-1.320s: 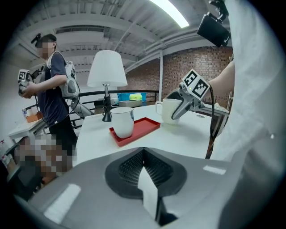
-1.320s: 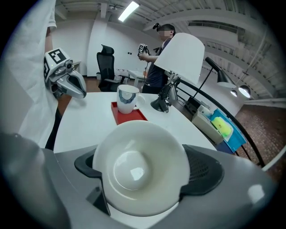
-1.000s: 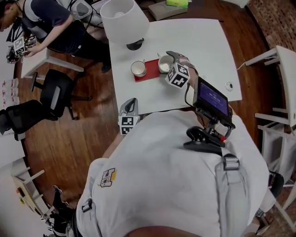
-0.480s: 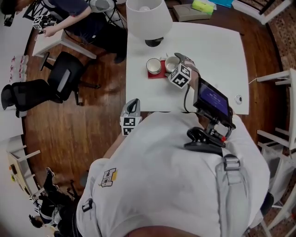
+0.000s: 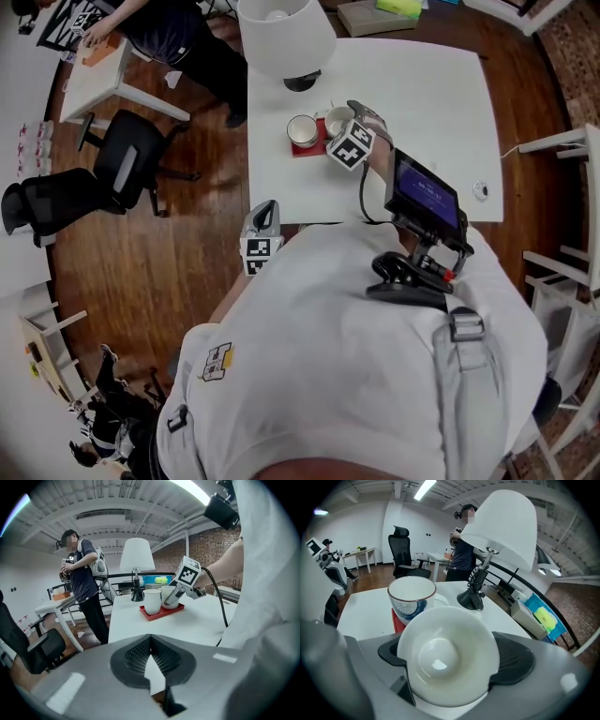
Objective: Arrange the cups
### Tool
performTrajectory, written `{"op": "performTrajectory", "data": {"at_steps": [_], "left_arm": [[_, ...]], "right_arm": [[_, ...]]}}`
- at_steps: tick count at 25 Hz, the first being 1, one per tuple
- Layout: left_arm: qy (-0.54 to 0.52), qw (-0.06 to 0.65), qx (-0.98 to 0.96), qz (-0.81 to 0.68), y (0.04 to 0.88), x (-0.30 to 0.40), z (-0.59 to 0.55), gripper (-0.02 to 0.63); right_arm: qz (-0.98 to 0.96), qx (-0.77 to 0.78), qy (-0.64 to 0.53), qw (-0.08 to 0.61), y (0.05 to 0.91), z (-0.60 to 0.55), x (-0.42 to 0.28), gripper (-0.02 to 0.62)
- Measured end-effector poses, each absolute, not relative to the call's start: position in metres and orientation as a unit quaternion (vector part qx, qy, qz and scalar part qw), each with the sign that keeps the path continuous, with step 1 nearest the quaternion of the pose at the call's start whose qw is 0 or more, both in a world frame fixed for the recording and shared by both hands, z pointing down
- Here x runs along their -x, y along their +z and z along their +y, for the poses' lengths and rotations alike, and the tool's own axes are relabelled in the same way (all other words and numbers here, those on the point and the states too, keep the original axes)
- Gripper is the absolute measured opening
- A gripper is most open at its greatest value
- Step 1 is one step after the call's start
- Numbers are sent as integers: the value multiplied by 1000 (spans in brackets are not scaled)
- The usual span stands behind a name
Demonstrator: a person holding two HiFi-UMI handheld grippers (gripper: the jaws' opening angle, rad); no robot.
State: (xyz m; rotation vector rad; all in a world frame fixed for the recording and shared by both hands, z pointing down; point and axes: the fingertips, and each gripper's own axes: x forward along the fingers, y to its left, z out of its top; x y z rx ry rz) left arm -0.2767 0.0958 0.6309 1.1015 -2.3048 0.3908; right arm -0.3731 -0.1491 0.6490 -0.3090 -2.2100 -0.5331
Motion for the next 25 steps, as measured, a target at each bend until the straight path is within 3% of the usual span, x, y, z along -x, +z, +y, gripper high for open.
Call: {"op": "performTrajectory", "data": {"at_steps": [21,25], "left_arm": [[147,277,-427,-848,636,283,84,0],[146,275,-437,-844,636,284,79,0]], "right_arm": [[-889,91,-187,408,649,-148,380,526],[-894,104,-180,397,648,-149,377,577]]}}
